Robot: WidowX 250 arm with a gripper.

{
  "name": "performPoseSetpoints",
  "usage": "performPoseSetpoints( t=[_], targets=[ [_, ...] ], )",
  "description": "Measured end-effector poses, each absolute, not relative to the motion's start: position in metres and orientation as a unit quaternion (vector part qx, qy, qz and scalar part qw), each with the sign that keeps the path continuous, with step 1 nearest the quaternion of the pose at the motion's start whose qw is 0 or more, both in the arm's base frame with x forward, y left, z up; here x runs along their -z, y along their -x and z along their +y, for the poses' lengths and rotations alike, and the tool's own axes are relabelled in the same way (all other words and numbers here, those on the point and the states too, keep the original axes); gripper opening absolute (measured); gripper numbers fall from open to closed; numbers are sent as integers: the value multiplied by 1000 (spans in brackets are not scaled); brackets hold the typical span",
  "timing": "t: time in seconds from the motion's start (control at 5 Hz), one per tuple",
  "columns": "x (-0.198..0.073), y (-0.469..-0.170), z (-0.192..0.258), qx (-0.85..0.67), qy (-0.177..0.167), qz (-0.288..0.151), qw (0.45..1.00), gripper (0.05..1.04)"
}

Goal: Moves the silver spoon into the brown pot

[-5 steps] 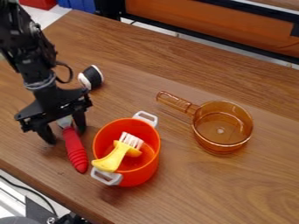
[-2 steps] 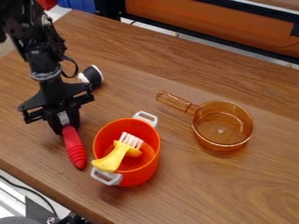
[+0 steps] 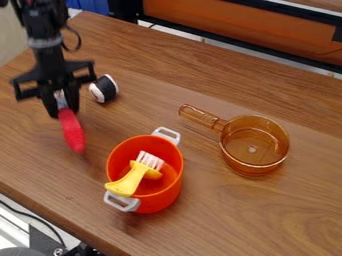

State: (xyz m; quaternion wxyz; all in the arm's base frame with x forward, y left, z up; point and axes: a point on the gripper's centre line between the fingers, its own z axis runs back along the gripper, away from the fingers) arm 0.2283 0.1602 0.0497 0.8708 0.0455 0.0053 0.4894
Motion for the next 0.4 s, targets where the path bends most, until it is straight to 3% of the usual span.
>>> performPoseSetpoints(
  t=[0.4],
  targets=[
    [-78,-244,176,-475,-60,24,877,272]
  ],
)
